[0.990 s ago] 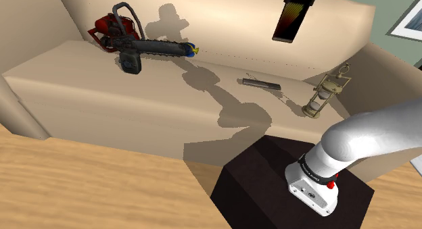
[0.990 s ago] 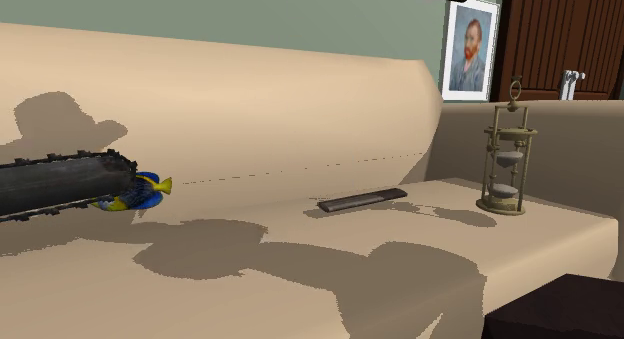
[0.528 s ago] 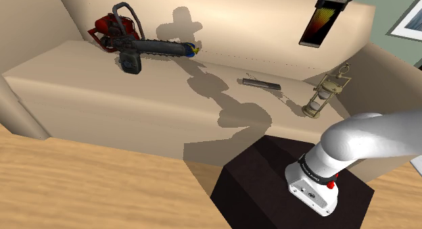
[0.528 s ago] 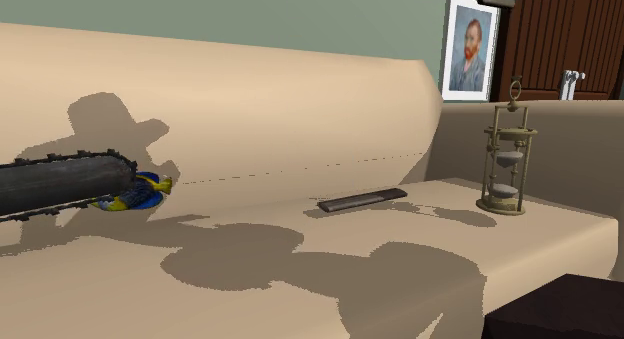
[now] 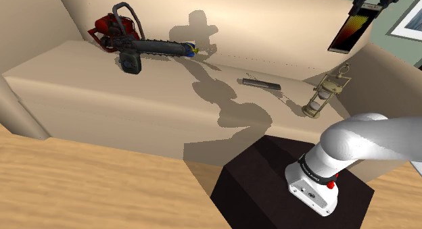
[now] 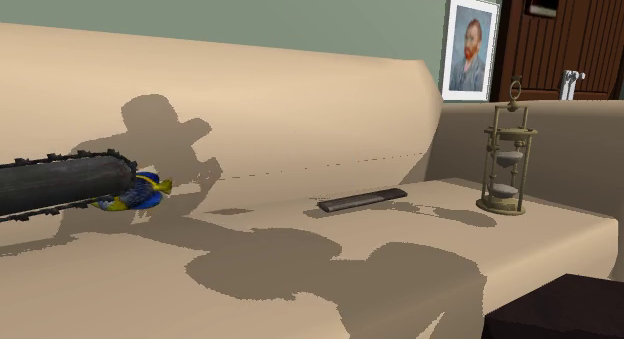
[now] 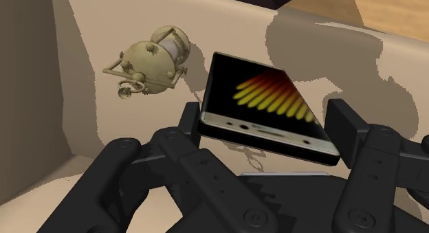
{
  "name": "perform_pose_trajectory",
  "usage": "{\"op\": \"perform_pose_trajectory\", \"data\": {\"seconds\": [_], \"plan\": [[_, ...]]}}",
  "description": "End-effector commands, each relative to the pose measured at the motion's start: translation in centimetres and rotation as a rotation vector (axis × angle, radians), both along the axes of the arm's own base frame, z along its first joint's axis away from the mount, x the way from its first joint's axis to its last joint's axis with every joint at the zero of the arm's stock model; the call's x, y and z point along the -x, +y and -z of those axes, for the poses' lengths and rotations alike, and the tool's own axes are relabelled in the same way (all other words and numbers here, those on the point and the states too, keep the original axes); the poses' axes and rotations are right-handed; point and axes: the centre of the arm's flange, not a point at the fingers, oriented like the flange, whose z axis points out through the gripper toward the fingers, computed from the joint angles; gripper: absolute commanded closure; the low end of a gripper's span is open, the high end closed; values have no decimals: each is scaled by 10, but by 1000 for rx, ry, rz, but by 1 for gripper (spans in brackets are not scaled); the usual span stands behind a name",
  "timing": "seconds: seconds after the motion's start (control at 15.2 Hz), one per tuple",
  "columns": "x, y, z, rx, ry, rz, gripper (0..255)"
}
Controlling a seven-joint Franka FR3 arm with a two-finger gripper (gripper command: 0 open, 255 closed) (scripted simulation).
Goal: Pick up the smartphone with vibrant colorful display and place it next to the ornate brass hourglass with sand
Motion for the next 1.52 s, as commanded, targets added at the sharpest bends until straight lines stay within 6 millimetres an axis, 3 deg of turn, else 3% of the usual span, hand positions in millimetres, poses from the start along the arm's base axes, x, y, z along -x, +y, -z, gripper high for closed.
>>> {"op": "perform_pose_trajectory", "data": {"seconds": [0.0,1.19,1.45], "plan": [[20,-17,0,0,1,-1,255],[199,-180,0,0,1,-1,255],[199,-180,21,0,1,-1,255]]}}
